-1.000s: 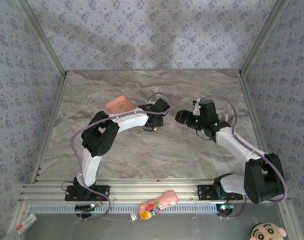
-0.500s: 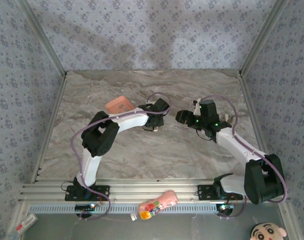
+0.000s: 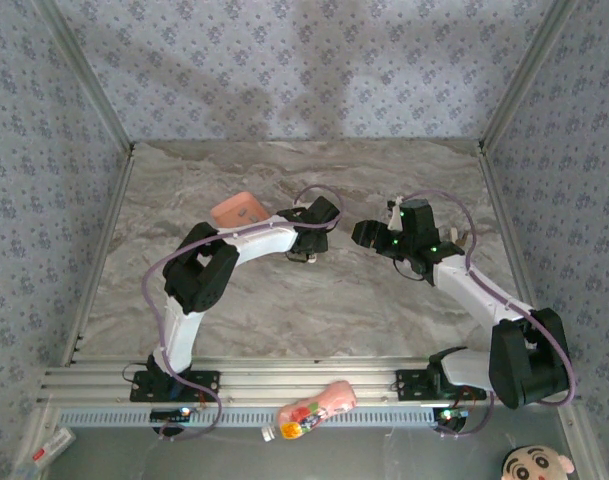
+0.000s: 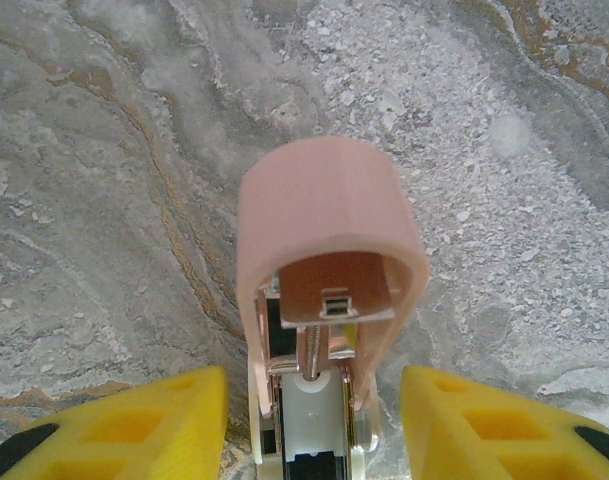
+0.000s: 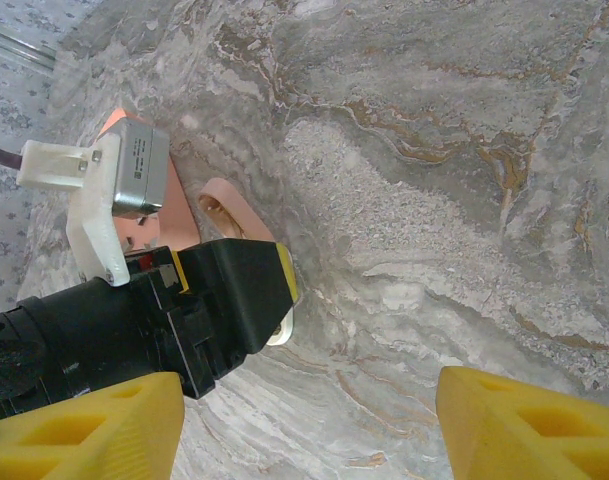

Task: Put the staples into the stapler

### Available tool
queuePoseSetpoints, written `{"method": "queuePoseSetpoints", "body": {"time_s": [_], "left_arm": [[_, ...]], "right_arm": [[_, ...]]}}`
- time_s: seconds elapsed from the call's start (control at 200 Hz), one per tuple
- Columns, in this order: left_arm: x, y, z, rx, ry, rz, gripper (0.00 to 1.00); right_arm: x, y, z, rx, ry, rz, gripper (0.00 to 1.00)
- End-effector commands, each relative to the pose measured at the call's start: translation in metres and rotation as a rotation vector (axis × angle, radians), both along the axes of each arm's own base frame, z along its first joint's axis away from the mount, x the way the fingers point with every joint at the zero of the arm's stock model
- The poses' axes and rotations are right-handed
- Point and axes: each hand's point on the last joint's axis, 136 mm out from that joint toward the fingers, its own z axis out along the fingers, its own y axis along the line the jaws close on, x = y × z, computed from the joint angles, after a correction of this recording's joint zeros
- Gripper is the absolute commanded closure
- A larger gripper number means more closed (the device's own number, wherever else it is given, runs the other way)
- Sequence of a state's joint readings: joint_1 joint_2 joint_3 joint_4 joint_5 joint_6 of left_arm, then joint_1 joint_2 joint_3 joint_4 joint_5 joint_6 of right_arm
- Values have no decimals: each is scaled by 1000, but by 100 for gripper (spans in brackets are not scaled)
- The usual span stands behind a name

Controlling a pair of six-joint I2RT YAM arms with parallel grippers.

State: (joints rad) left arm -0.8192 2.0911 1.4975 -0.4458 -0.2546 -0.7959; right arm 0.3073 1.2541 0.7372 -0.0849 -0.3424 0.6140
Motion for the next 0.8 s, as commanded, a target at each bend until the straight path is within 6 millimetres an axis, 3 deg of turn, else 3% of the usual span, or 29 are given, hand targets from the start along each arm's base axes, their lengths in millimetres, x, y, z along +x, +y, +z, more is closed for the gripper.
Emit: {"method": "queuePoseSetpoints", "body": {"time_s": [0.0,0.455,0.795], "left_arm": [[0,-5,7,1,-11,-16,50],[2,-5,23,-2,-49,-31,47],[-1,-2,56,-26,-104,-49,43]], "right_arm": [[-1,0,7,21,-17,2,31],[-2,1,9,24,-15,5,31],[-4,-2,10,-7,-3,15,31]]}}
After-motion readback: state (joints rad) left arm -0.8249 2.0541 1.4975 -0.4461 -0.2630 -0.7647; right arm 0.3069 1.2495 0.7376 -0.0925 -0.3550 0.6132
